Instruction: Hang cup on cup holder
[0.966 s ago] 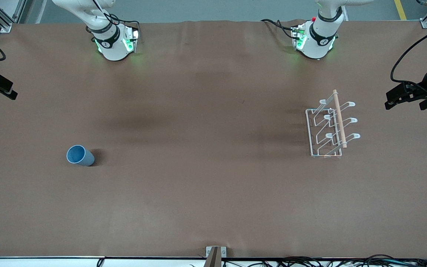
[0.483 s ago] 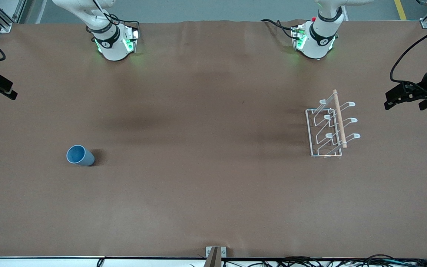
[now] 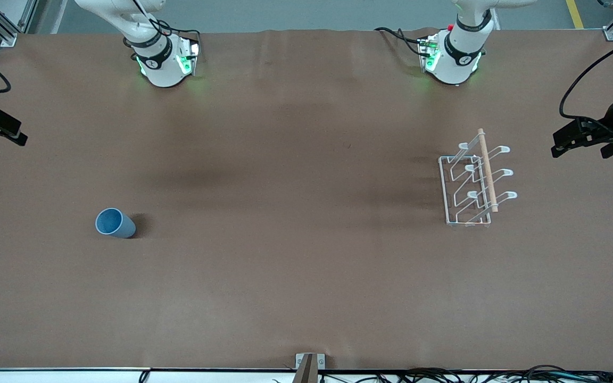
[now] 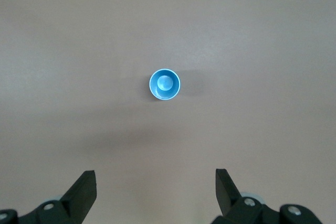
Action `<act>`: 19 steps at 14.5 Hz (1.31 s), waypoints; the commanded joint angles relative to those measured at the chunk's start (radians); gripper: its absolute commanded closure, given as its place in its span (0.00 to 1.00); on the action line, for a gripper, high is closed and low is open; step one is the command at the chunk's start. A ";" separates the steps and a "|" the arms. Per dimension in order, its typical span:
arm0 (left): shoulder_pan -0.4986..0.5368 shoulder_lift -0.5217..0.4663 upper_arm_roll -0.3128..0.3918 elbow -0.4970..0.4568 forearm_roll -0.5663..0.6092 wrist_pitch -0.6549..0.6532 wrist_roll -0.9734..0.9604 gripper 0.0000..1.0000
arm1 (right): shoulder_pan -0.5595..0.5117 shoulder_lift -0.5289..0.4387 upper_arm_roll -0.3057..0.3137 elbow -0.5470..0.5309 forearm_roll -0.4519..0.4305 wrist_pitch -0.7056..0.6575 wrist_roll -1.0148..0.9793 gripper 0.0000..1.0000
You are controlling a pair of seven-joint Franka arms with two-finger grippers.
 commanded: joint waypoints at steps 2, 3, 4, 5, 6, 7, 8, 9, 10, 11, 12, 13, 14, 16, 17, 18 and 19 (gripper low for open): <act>-0.005 0.004 -0.004 0.010 0.003 0.002 -0.055 0.00 | -0.005 0.068 0.001 -0.094 -0.010 0.102 -0.017 0.00; -0.006 0.004 -0.005 0.010 0.002 0.002 -0.055 0.00 | -0.005 0.080 0.001 -0.141 -0.010 0.168 -0.017 0.00; -0.006 0.004 -0.005 0.010 -0.003 0.002 -0.052 0.00 | -0.005 0.095 0.001 -0.178 -0.010 0.225 -0.020 0.00; -0.002 0.002 -0.005 0.010 -0.024 0.002 -0.044 0.00 | -0.008 0.124 0.001 -0.200 -0.010 0.272 -0.029 0.00; -0.002 0.000 -0.005 0.010 -0.030 0.002 -0.041 0.00 | -0.011 0.158 0.001 -0.217 -0.010 0.320 -0.059 0.00; 0.000 -0.006 -0.005 0.010 -0.030 0.002 -0.038 0.00 | -0.017 0.190 0.001 -0.230 -0.010 0.363 -0.076 0.00; 0.003 -0.012 -0.005 0.010 -0.029 0.002 -0.038 0.00 | -0.019 0.221 0.001 -0.247 -0.010 0.410 -0.092 0.00; 0.003 -0.015 -0.005 0.010 -0.027 0.002 -0.037 0.00 | -0.025 0.249 0.000 -0.269 -0.010 0.473 -0.113 0.00; 0.003 -0.015 -0.005 0.010 -0.024 0.002 -0.035 0.00 | -0.031 0.269 0.000 -0.295 -0.010 0.528 -0.138 0.00; 0.000 -0.015 -0.005 0.010 -0.020 0.002 -0.035 0.00 | -0.034 0.287 -0.005 -0.316 -0.010 0.582 -0.155 0.00; -0.002 -0.013 -0.005 0.010 -0.020 0.002 -0.035 0.00 | -0.034 0.302 -0.012 -0.342 -0.010 0.634 -0.172 0.00; -0.002 -0.010 -0.005 0.010 -0.021 0.002 -0.035 0.00 | -0.034 0.316 -0.018 -0.376 -0.010 0.697 -0.182 0.00; -0.002 -0.009 -0.005 0.010 -0.021 0.002 -0.035 0.00 | -0.034 0.329 -0.020 -0.405 -0.010 0.755 -0.184 0.00; -0.008 -0.007 -0.004 0.010 -0.018 0.004 -0.035 0.00 | -0.037 0.349 -0.020 -0.448 -0.010 0.841 -0.184 0.00; -0.008 -0.007 -0.005 0.010 -0.007 0.008 -0.035 0.00 | -0.035 0.362 -0.020 -0.450 -0.010 0.848 -0.184 0.00; -0.009 -0.007 -0.005 0.010 -0.004 0.019 -0.035 0.00 | -0.034 0.369 -0.020 -0.453 -0.010 0.848 -0.189 0.00; -0.011 -0.007 -0.005 0.010 -0.003 0.033 -0.035 0.00 | -0.034 0.382 -0.020 -0.453 -0.010 0.851 -0.189 0.00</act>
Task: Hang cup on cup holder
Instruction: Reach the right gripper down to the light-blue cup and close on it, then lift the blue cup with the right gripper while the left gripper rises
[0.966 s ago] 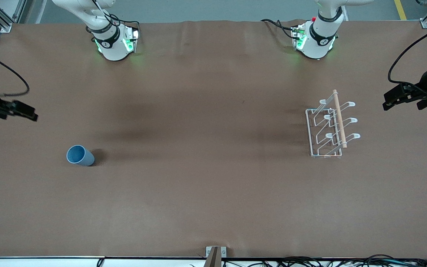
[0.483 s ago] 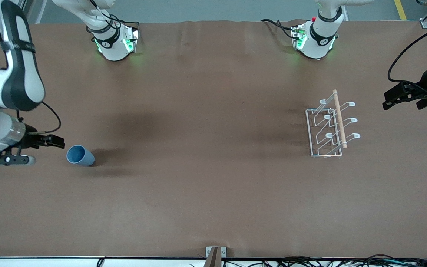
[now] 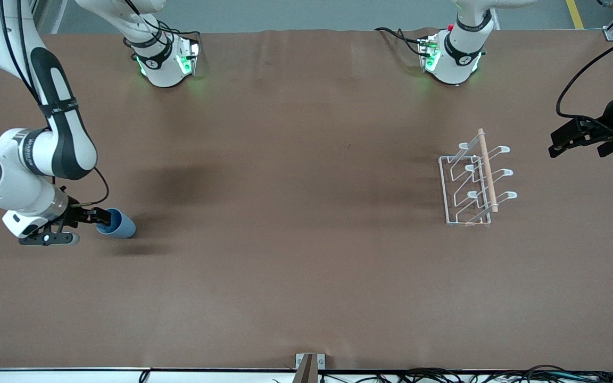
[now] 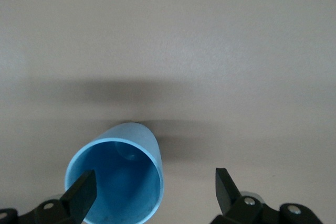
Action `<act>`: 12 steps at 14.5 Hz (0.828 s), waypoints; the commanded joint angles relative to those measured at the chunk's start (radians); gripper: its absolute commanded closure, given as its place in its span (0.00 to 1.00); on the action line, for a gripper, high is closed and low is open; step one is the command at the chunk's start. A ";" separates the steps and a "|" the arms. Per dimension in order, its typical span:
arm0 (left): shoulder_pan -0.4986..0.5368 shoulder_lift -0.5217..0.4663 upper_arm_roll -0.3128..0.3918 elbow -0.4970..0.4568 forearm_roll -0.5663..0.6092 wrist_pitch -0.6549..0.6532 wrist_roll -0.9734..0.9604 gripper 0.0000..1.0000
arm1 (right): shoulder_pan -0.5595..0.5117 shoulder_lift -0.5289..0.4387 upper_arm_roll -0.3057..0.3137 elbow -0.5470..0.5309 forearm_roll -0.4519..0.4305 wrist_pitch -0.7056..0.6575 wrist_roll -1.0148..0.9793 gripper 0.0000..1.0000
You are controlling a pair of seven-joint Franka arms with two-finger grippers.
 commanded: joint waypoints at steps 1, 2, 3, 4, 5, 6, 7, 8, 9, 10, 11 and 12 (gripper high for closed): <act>-0.006 -0.002 -0.001 0.003 0.014 0.032 0.005 0.00 | -0.004 0.014 0.003 -0.018 -0.009 0.028 -0.015 0.00; -0.008 -0.002 -0.001 0.003 0.016 0.034 0.005 0.00 | -0.005 0.029 0.003 -0.018 -0.009 0.054 -0.015 0.01; -0.008 -0.002 -0.001 0.003 0.021 0.034 0.005 0.00 | -0.007 0.048 0.003 -0.016 -0.009 0.070 -0.015 0.02; -0.008 -0.003 -0.001 0.003 0.022 0.034 0.005 0.00 | -0.007 0.059 0.003 -0.012 -0.009 0.073 -0.013 0.07; -0.009 -0.003 -0.001 0.001 0.022 0.034 0.004 0.00 | -0.007 0.065 0.005 -0.010 -0.006 0.071 -0.012 0.17; -0.009 -0.003 -0.002 0.001 0.022 0.034 0.004 0.00 | -0.007 0.065 0.005 -0.010 -0.002 0.070 -0.012 0.34; -0.011 -0.002 -0.002 0.001 0.022 0.034 0.004 0.00 | -0.007 0.065 0.005 -0.008 -0.002 0.067 -0.012 0.59; -0.011 -0.002 -0.002 0.001 0.022 0.034 0.002 0.00 | -0.005 0.065 0.005 -0.004 0.002 0.064 -0.009 0.79; -0.010 -0.003 -0.008 0.003 0.022 0.034 0.004 0.00 | -0.007 0.065 0.005 0.002 0.005 0.061 -0.003 0.97; -0.003 -0.003 -0.010 0.003 0.022 0.034 0.005 0.00 | -0.007 0.065 0.005 0.007 0.005 0.056 -0.003 0.99; -0.005 -0.002 -0.010 0.003 0.024 0.034 0.005 0.00 | -0.007 0.063 0.005 0.016 0.005 0.035 -0.003 0.99; -0.006 -0.002 -0.010 0.003 0.027 0.034 0.005 0.00 | -0.008 0.065 0.005 0.042 0.005 -0.002 -0.006 0.99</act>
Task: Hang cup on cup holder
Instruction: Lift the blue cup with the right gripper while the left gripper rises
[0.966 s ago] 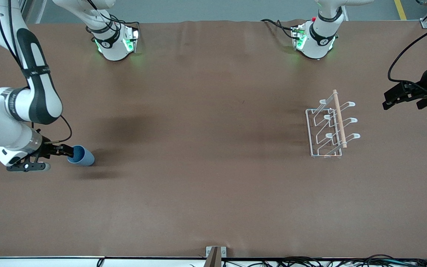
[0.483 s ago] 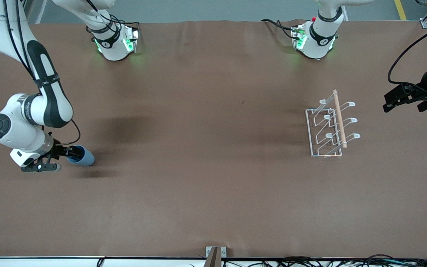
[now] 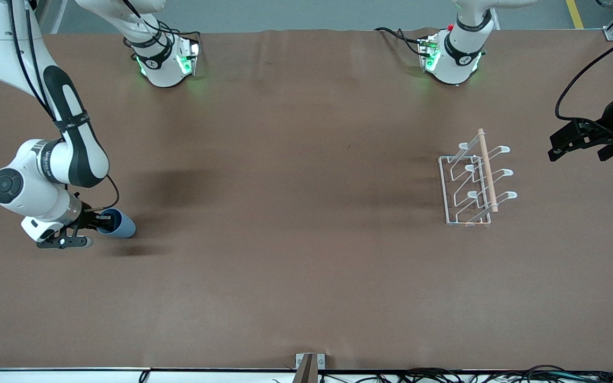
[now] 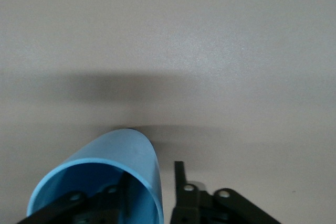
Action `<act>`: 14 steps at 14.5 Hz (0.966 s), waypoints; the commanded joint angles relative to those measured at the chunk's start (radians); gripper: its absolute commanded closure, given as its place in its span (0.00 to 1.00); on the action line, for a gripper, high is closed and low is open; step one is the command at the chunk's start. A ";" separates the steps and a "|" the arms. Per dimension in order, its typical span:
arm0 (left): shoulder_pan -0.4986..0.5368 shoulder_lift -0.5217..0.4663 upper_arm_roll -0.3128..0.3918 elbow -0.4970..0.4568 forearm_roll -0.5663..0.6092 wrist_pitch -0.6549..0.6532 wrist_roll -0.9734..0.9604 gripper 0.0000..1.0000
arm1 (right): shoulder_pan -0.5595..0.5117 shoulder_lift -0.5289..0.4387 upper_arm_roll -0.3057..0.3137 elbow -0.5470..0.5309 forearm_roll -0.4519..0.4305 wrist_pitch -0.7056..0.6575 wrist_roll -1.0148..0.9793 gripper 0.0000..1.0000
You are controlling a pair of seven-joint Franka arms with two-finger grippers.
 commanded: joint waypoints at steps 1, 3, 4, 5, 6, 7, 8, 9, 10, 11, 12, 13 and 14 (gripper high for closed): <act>-0.004 -0.002 -0.007 0.001 0.029 0.006 0.006 0.00 | -0.008 -0.008 0.005 0.056 0.004 -0.088 -0.010 0.99; -0.004 0.000 -0.015 0.001 0.033 0.006 0.006 0.00 | -0.002 -0.009 0.006 0.084 0.004 -0.146 -0.007 1.00; -0.004 0.001 -0.016 0.001 0.033 0.006 0.009 0.00 | 0.001 -0.009 0.006 0.102 0.004 -0.168 -0.007 1.00; -0.004 0.001 -0.016 0.001 0.033 0.006 0.011 0.00 | 0.004 -0.014 0.008 0.119 0.004 -0.206 -0.008 1.00; -0.004 0.001 -0.016 0.001 0.033 0.006 0.011 0.00 | 0.007 -0.023 0.011 0.141 0.006 -0.255 -0.008 1.00; -0.006 0.001 -0.018 0.001 0.033 0.006 0.011 0.00 | 0.008 -0.037 0.016 0.164 0.025 -0.310 -0.004 0.99; -0.006 0.001 -0.018 0.001 0.033 0.006 0.011 0.00 | 0.018 -0.055 0.016 0.184 0.088 -0.346 -0.004 0.99; -0.006 0.003 -0.018 0.001 0.033 0.006 0.011 0.00 | 0.022 -0.071 0.016 0.197 0.167 -0.387 -0.008 0.99; -0.006 0.003 -0.018 0.000 0.033 0.006 0.011 0.00 | 0.022 -0.084 0.020 0.204 0.246 -0.434 -0.007 0.99; -0.006 0.003 -0.018 0.001 0.033 0.006 0.011 0.00 | 0.028 -0.103 0.040 0.204 0.336 -0.468 -0.007 0.99; -0.006 0.003 -0.018 0.000 0.033 0.006 0.011 0.00 | 0.030 -0.118 0.063 0.199 0.427 -0.494 -0.002 0.99; -0.007 0.003 -0.019 0.000 0.033 0.006 0.011 0.00 | 0.034 -0.126 0.084 0.196 0.512 -0.522 0.004 0.99; -0.007 0.009 -0.019 0.001 0.033 0.006 0.011 0.00 | 0.038 -0.132 0.110 0.193 0.588 -0.550 0.009 0.99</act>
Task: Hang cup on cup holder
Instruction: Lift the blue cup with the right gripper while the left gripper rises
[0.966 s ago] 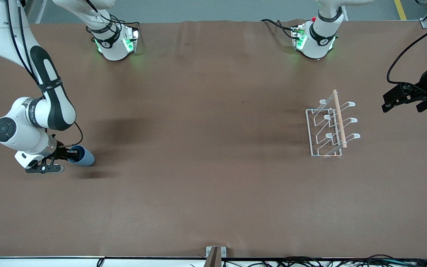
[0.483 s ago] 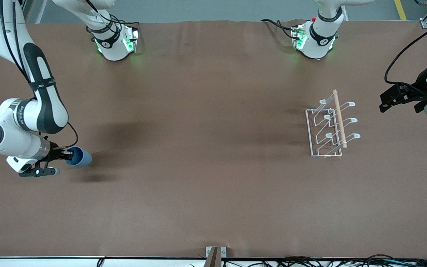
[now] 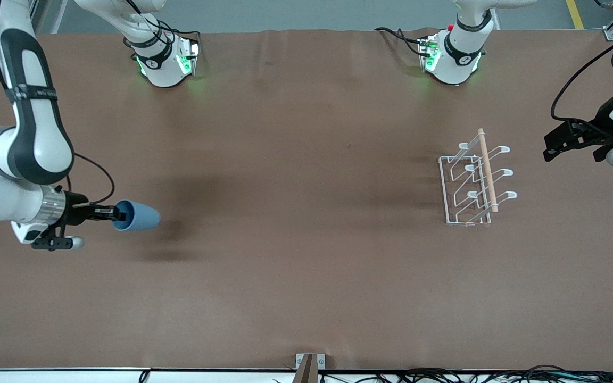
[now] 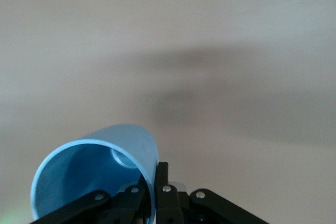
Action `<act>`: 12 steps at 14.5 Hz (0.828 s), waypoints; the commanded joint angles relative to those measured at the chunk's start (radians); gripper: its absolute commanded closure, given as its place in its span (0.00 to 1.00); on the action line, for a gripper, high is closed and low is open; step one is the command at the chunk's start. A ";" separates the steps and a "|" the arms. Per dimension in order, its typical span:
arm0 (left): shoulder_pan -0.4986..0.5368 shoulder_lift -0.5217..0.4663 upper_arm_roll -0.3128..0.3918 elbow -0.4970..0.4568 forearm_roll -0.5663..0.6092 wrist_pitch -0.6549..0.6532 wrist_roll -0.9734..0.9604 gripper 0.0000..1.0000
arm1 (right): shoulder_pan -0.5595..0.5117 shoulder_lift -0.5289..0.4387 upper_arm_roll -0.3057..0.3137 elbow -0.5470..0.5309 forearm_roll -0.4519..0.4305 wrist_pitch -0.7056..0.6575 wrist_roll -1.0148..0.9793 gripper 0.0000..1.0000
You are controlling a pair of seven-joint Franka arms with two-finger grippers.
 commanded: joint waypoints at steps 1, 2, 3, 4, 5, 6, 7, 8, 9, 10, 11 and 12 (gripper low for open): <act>-0.006 0.005 -0.002 0.003 0.022 0.006 0.007 0.00 | 0.005 -0.034 0.067 -0.031 0.186 -0.055 0.008 0.99; -0.005 0.005 -0.002 0.003 0.022 0.006 0.009 0.00 | 0.006 -0.034 0.090 -0.033 0.255 -0.077 0.022 0.99; -0.006 0.005 -0.002 0.003 0.022 0.006 0.009 0.00 | 0.017 -0.034 0.125 -0.036 0.327 -0.086 0.054 0.99; -0.006 0.007 -0.002 0.003 0.025 0.006 0.009 0.00 | 0.024 -0.034 0.169 -0.053 0.387 -0.074 0.095 0.99; -0.008 0.007 -0.002 0.003 0.033 0.006 0.010 0.00 | 0.026 -0.033 0.215 -0.059 0.447 -0.063 0.119 0.99; -0.013 0.007 -0.005 -0.002 0.036 0.006 0.031 0.00 | 0.028 -0.026 0.248 -0.065 0.504 -0.057 0.125 0.99; -0.017 0.008 -0.008 0.001 0.036 0.006 0.073 0.00 | 0.037 -0.026 0.275 -0.083 0.562 -0.056 0.126 1.00; -0.019 0.027 -0.016 0.002 0.037 0.008 0.106 0.00 | 0.038 -0.026 0.295 -0.097 0.628 -0.056 0.126 1.00; -0.019 0.028 -0.034 0.003 0.037 0.008 0.131 0.00 | 0.043 -0.025 0.325 -0.106 0.691 -0.056 0.126 1.00; -0.016 0.027 -0.054 0.003 0.036 0.006 0.184 0.00 | 0.049 -0.025 0.360 -0.117 0.751 -0.046 0.126 1.00; -0.019 0.028 -0.080 0.001 0.033 0.003 0.291 0.00 | 0.054 -0.023 0.386 -0.135 0.808 -0.013 0.126 1.00; -0.019 0.028 -0.112 0.001 0.027 0.002 0.397 0.00 | 0.058 -0.014 0.421 -0.137 0.840 0.015 0.126 1.00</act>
